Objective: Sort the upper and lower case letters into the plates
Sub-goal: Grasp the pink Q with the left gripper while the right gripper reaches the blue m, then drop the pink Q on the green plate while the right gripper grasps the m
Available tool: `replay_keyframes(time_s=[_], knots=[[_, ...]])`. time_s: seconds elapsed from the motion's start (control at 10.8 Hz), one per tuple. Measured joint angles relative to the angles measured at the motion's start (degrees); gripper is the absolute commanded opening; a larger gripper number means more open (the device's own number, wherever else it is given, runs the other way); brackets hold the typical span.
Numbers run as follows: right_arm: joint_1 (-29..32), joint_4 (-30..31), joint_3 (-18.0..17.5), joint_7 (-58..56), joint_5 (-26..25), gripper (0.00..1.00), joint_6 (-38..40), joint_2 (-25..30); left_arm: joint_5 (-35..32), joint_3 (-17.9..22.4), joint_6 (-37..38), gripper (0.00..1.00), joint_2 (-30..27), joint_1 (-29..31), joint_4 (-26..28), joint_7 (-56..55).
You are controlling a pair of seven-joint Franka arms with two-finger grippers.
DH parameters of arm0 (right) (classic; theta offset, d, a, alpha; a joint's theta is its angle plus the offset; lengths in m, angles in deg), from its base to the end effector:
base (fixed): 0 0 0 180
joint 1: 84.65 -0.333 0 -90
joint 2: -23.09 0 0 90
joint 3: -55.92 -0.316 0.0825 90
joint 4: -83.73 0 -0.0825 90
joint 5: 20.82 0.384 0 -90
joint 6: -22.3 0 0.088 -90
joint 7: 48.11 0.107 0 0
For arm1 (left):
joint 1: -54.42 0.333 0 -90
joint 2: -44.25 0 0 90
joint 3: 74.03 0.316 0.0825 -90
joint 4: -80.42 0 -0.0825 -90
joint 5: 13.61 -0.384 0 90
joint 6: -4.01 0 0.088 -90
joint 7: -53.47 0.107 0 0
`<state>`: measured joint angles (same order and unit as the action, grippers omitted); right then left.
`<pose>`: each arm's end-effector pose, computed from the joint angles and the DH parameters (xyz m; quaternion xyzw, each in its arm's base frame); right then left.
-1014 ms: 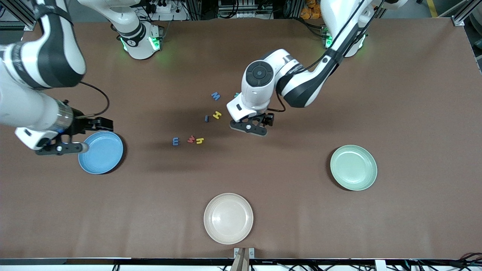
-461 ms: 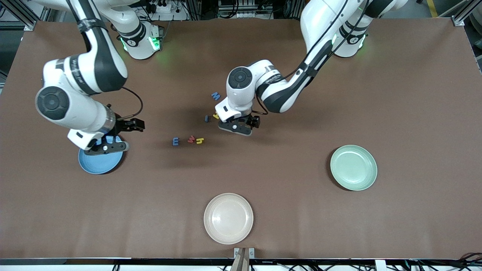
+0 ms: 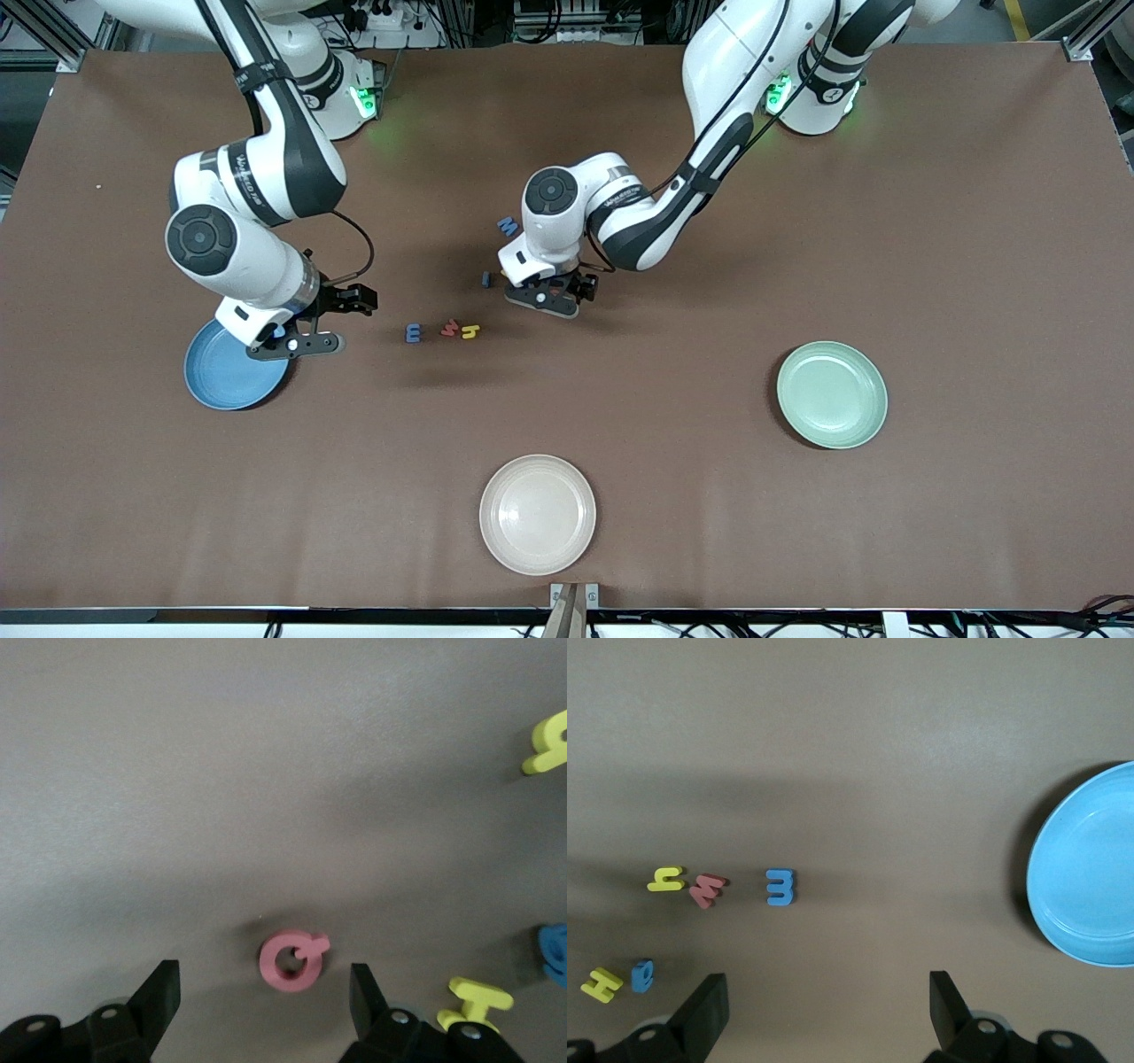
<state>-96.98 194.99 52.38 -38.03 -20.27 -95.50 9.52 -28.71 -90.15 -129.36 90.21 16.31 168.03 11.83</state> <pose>0.5686 0.1608 0.3525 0.9969 0.0475 -0.0621 0.0026 0.4443 -0.5550 0.1977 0.9876 -0.1560 0.0094 0.0148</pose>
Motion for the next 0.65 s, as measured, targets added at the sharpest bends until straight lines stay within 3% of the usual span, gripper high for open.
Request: replay_keyframes(time_s=[0.37,0.65], knots=[[-1.70,6.62,-0.05,1.44,0.00,1.00,-9.75,-1.63,-0.02,2.21,-2.26,0.76,2.10,-2.30,-0.36,-0.65],[-4.78,6.96,-0.07,5.58,0.00,1.00,-13.44,-4.54,-0.03,2.31,-2.26,0.56,2.22,-2.48,-0.44,-1.09]])
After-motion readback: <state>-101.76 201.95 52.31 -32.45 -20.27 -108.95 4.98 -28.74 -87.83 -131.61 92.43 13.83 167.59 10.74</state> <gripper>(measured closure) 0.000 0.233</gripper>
